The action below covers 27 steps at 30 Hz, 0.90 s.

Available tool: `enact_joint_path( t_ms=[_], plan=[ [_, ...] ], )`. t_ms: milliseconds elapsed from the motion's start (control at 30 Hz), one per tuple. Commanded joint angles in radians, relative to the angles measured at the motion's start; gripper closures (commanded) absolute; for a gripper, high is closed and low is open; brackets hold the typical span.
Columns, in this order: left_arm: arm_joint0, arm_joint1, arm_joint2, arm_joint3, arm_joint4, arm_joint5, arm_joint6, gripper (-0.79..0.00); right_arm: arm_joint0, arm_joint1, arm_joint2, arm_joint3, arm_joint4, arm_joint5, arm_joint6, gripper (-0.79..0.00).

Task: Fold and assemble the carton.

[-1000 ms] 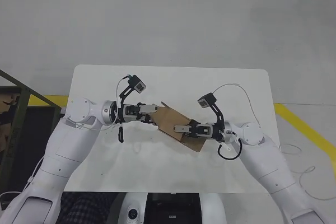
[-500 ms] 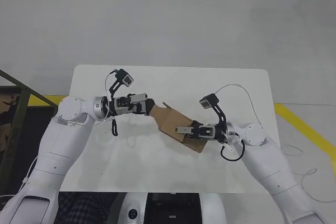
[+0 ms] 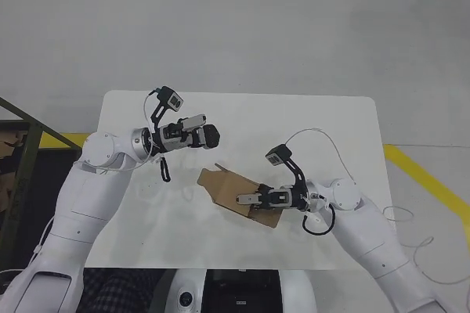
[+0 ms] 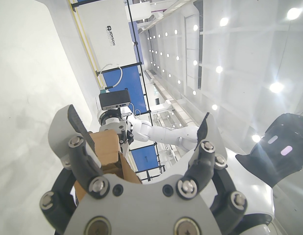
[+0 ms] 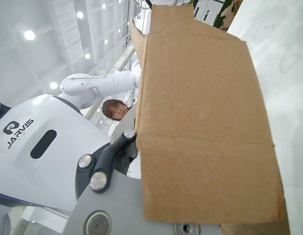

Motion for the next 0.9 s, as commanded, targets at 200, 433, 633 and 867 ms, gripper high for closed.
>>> enact_joint_path(
  t_ms=[200,433,633,867],
  plan=[
    [-0.003,-0.005,0.025,-0.008,-0.031,0.017,-0.06,-0.785,0.02,-0.006,-0.001,0.02,0.007,-0.014,-0.013,0.0],
    [0.023,0.001,0.007,-0.035,-0.046,0.026,-0.119,-0.785,0.028,-0.005,0.018,0.034,0.007,-0.023,-0.026,0.0],
    [0.041,0.002,0.009,-0.063,-0.051,0.038,-0.133,-0.785,0.028,-0.004,0.024,0.033,0.005,-0.024,-0.029,0.0],
    [0.042,-0.001,0.022,-0.08,-0.046,0.042,-0.135,-0.785,0.027,-0.005,0.027,0.032,0.006,-0.024,-0.029,0.0]
  ],
)
